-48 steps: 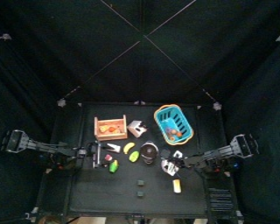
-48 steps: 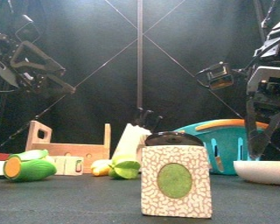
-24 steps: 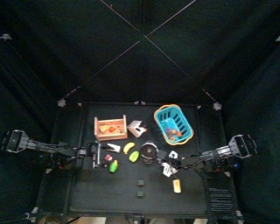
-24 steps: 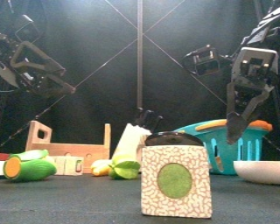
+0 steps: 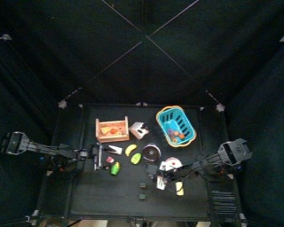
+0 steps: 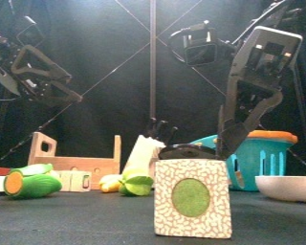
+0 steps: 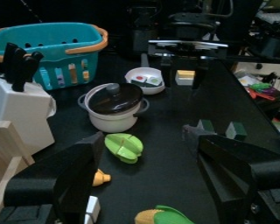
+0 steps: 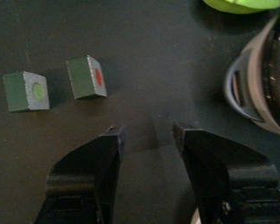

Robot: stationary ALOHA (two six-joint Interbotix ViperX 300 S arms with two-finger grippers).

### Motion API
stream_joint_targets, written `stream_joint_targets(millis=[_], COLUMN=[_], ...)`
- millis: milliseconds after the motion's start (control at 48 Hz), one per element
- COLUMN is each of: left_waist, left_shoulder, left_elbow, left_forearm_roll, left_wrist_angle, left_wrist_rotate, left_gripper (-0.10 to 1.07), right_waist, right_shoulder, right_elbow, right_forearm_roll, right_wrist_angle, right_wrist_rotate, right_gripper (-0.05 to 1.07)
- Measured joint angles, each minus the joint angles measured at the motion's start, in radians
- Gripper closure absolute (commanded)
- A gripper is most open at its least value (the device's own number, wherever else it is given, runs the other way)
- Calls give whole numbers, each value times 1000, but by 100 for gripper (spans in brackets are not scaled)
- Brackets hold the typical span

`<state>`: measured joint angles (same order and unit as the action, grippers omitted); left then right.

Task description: Grab sushi piece

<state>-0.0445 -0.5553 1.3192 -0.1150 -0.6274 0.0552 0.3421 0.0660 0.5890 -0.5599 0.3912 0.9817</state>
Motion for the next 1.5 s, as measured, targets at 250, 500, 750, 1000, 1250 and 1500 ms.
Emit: stream_joint_targets(millis=[250,500,750,1000,1250,1500], left_waist=[0,-2,-2,0,-2,-2], left_shoulder=[0,-2,0,-2,0,0], left_elbow=[2,2,2,2,5,6], left_forearm_roll=[0,2,0,0,0,2], left_wrist_angle=[2,0,0,0,0,2], left_wrist_rotate=[0,2,0,2,0,0], left_gripper=[-6,-6,-6,-6,-6,-6], right_waist=[32,34,29,28,26,26], right_shoulder=[63,115,169,207,207,184], right_elbow=[-94,-143,-160,-166,-167,-172], right_forearm_roll=[-41,-41,-41,-38,-40,-40], right_wrist_angle=[2,3,3,3,5,35], right_wrist_rotate=[0,0,2,2,2,2], right_gripper=[20,20,20,30,46,46])
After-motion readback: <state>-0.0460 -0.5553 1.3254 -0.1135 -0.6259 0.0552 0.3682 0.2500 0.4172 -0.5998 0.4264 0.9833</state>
